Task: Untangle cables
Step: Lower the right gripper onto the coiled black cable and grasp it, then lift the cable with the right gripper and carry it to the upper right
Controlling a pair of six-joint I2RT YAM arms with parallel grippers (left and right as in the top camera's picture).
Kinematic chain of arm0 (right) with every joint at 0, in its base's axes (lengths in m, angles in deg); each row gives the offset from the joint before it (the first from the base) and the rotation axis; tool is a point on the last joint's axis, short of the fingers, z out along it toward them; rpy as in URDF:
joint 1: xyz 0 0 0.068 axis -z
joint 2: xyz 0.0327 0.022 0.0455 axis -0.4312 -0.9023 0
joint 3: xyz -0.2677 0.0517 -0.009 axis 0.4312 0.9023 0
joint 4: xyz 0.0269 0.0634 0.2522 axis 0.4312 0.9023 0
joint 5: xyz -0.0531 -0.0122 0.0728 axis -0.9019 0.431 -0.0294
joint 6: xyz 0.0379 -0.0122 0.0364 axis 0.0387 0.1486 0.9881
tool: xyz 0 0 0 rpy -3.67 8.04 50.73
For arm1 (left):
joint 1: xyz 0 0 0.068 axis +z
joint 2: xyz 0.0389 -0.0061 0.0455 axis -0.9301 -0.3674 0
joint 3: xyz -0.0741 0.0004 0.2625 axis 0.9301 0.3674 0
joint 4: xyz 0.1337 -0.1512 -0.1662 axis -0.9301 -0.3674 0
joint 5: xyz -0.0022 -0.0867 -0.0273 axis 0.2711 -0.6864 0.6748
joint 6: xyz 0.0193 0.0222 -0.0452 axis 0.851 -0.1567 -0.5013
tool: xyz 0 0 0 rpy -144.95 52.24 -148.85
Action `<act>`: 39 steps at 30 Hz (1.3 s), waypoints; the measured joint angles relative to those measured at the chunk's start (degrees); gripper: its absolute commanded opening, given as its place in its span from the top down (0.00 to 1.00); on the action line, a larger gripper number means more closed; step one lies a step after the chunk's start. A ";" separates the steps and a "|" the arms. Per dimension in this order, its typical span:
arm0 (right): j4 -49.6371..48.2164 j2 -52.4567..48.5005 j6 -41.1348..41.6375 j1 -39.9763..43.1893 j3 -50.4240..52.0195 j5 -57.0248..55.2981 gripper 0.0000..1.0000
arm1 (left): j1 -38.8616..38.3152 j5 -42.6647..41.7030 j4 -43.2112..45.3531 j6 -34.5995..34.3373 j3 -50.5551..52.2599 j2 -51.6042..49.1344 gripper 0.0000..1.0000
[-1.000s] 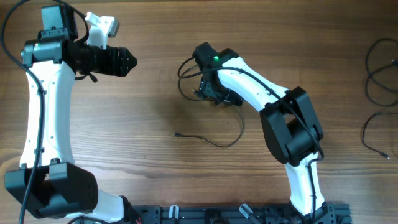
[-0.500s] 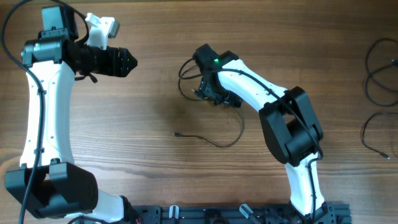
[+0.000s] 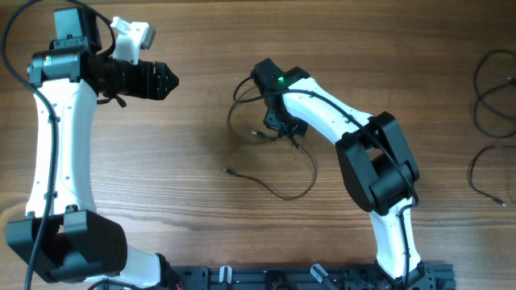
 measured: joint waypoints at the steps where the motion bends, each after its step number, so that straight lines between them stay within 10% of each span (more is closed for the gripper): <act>1: 0.00 0.02 -0.09 -0.02 0.00 0.02 0.96 | 0.00 0.00 0.00 0.00 0.00 0.00 0.22; 39: 4.52 37.31 -27.91 9.86 -9.18 -3.76 0.96 | 0.00 -0.31 0.87 -0.90 0.00 0.00 0.14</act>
